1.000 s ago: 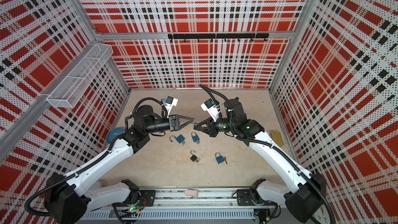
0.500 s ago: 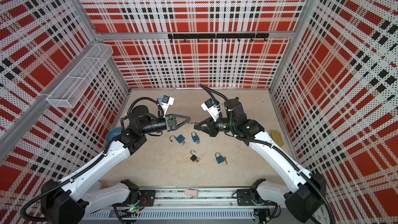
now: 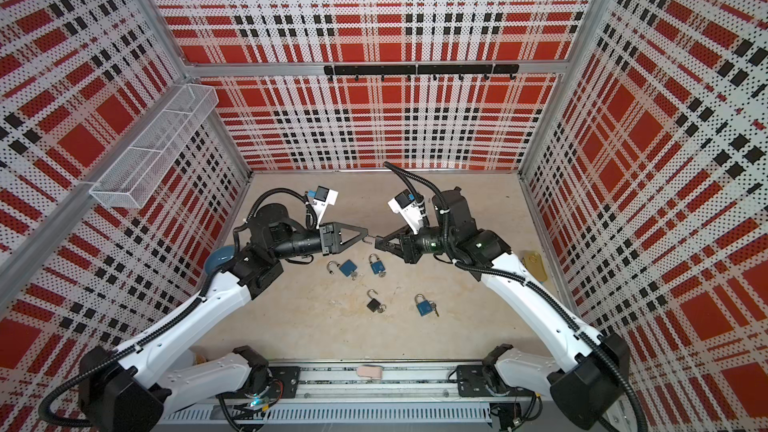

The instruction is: Lock with the key

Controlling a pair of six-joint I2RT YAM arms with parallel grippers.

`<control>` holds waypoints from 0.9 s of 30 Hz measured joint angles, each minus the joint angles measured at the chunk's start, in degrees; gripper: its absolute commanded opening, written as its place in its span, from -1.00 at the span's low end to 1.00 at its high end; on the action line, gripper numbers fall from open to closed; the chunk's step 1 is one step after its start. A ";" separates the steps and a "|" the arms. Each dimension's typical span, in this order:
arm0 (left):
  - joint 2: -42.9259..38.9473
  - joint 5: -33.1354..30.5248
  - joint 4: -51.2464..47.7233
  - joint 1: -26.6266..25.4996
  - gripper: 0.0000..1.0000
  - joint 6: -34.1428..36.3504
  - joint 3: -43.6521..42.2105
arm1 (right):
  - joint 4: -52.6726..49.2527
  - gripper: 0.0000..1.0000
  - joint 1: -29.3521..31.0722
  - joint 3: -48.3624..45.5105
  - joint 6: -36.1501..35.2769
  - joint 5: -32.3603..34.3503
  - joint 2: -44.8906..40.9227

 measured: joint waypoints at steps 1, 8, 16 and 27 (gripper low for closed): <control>-0.02 0.02 -0.17 0.00 -0.42 0.07 -0.04 | 0.02 -1.00 0.00 0.17 -0.04 0.07 0.00; -1.09 0.02 -1.97 0.22 -0.42 0.44 -0.37 | -0.44 -1.00 -0.22 0.85 -0.24 0.24 0.00; -2.69 0.24 -2.95 2.43 -0.38 1.25 -0.90 | -0.59 -1.00 -0.28 1.14 -0.17 -0.66 0.00; -0.52 2.29 -3.61 1.88 -0.31 1.64 -0.90 | -0.13 -1.00 -0.42 1.14 0.28 -2.64 0.00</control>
